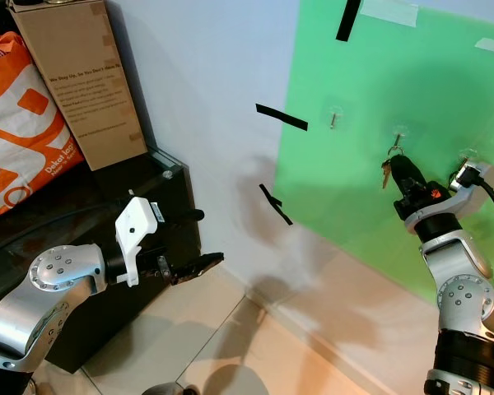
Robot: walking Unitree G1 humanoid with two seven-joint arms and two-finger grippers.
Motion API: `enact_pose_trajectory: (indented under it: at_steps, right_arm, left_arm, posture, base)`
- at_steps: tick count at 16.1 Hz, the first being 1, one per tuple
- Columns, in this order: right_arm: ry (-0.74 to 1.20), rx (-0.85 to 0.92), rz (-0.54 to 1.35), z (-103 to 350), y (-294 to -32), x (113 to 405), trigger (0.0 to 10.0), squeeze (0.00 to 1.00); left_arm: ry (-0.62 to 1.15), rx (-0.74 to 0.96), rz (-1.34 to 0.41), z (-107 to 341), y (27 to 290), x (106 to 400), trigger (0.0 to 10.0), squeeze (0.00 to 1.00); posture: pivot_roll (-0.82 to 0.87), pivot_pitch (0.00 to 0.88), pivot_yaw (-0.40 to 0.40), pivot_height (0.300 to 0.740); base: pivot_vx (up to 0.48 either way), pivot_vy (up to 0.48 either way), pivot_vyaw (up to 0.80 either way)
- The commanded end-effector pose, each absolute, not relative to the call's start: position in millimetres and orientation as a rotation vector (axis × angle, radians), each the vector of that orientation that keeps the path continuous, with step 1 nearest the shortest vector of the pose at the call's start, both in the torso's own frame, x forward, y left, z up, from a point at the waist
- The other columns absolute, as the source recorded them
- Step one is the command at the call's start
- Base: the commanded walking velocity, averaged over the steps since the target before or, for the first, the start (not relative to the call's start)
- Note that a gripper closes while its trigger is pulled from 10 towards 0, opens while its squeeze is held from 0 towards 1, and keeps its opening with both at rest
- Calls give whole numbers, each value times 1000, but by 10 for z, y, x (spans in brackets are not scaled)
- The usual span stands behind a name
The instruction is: Hang keys on a hook
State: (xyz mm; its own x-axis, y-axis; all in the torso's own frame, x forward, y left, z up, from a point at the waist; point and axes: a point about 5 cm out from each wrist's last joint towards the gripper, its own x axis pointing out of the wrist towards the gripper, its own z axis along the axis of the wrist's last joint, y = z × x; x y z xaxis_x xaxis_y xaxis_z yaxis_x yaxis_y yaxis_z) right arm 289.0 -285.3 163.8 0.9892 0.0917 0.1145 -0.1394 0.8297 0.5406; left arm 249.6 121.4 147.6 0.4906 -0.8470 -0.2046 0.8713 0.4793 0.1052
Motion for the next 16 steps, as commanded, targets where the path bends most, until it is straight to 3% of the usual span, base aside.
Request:
enact_pose_trajectory:
  at_steps: [1,12,16]
  right_arm:
    - [-105,581,140,1727,-2833,2924,10000,0]
    - [48,552,95,1542,-2781,3007,10000,0]
    - [42,464,92,1472,-2727,2952,10000,0]
  left_arm:
    - [133,215,-1054,1483,1213,2505,10000,0]
    - [128,220,-1053,1490,1215,2518,10000,0]
    - [106,215,-1037,1499,1217,2525,10000,0]
  posture:
    - [-6,0,32,740]
    - [0,0,29,740]
    - [2,0,22,740]
  base:
    - [0,0,0]
    - [0,0,0]
    - [0,0,0]
